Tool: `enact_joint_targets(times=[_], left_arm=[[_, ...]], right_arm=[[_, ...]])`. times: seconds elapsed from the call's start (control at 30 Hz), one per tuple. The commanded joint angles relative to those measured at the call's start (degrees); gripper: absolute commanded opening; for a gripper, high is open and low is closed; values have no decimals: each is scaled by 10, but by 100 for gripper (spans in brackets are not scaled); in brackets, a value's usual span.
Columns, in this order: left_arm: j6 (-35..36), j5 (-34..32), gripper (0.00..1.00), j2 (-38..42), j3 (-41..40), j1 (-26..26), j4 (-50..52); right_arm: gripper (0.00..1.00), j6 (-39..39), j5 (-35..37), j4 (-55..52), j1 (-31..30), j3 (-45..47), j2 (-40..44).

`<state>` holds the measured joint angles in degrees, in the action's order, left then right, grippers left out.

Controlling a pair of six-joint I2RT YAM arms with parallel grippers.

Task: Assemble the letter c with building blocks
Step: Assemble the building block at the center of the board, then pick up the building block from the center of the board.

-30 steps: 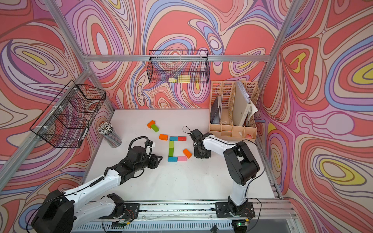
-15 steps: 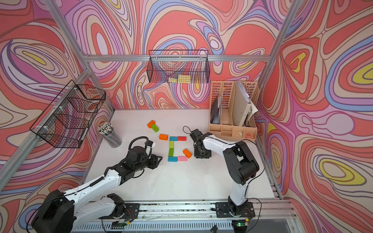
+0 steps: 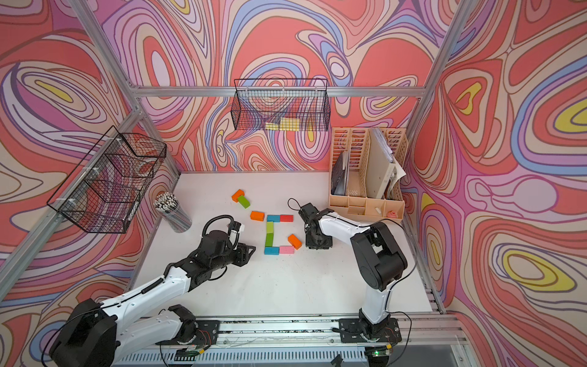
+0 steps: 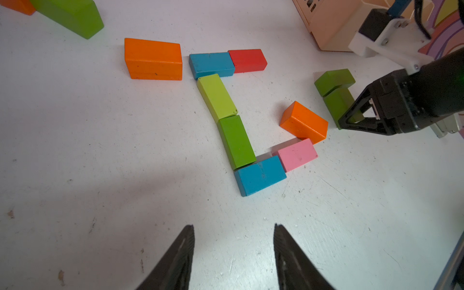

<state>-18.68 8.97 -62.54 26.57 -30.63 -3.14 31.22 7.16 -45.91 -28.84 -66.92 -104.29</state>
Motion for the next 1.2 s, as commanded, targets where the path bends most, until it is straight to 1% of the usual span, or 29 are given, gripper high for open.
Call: enact_joint_targets(times=[0.0,0.07,0.13,0.23,0.33,0.4,0.47,0.53,0.67,0.7,0.77,0.8,0.83,0.97,1.03,1.17], left_arm=[[1,2,53,3,-7,4,-13],[1,2,53,3,-7,4,-13],[1,0,54,4,-7,4,-12],[2,0,53,4,-6,4,-11],[3,1,54,2,-6,4,-12],[4,0,54,-3,-5,4,-10],[6,-2,54,-11,1,4,-5],[9,-5,54,-16,6,4,0],[2,-28,55,-34,16,4,3],[-5,-33,55,-40,21,4,4],[-16,-45,56,-49,23,4,4],[-23,-53,57,-53,48,3,6],[-29,-67,58,-56,55,4,9],[-44,-144,65,-92,108,4,60],[-45,-173,67,-120,142,4,85],[-33,-195,70,-180,193,6,103]], right_arm=[[37,0,14,-3,4,-15,-11],[39,1,17,-6,5,-18,-11],[47,0,17,-9,5,-20,-8],[55,1,12,-11,5,-17,4],[57,3,1,-11,5,-10,24],[59,0,-10,-8,4,-4,56],[59,-7,-23,0,5,0,78],[57,-13,-35,14,5,3,101],[46,-19,-56,52,17,6,139],[46,-20,-63,63,24,8,146],[46,-19,-78,88,41,14,155],[47,-19,-84,97,49,18,159],[48,-20,-85,103,54,19,161],[49,-30,-69,111,67,19,166],[56,-33,-72,114,73,21,167],[72,-41,-76,125,76,30,170]])
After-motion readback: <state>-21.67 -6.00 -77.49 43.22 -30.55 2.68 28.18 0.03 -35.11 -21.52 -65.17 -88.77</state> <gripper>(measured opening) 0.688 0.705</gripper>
